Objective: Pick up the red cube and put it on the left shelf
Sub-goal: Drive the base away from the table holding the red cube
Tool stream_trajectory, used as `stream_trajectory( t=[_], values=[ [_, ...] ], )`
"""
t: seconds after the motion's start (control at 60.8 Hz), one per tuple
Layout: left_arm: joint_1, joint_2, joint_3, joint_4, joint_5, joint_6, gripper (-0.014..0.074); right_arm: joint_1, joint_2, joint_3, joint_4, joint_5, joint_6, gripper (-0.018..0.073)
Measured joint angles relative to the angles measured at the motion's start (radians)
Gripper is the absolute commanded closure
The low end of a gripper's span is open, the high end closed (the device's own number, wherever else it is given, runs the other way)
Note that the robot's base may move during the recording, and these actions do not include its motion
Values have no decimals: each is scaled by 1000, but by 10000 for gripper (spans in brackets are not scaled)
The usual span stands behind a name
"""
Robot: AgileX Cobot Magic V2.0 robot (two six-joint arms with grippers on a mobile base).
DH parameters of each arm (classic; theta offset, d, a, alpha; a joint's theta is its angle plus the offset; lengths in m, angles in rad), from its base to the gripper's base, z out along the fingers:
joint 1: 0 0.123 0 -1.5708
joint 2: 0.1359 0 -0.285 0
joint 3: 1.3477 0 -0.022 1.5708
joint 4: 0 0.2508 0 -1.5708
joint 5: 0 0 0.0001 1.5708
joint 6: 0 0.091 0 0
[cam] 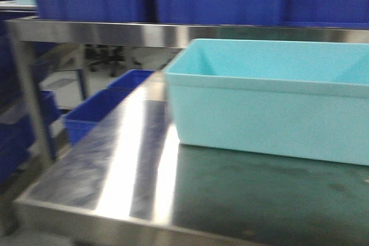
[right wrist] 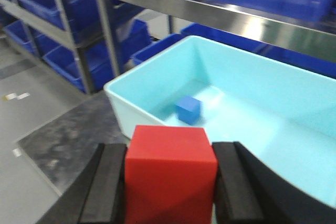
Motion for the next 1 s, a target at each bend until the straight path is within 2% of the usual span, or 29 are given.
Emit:
stream_trajectory(
  t=[1.004],
  values=[
    [0, 0, 0, 0, 0, 0, 495, 0, 0, 0, -2, -4, -2, 412]
  ],
)
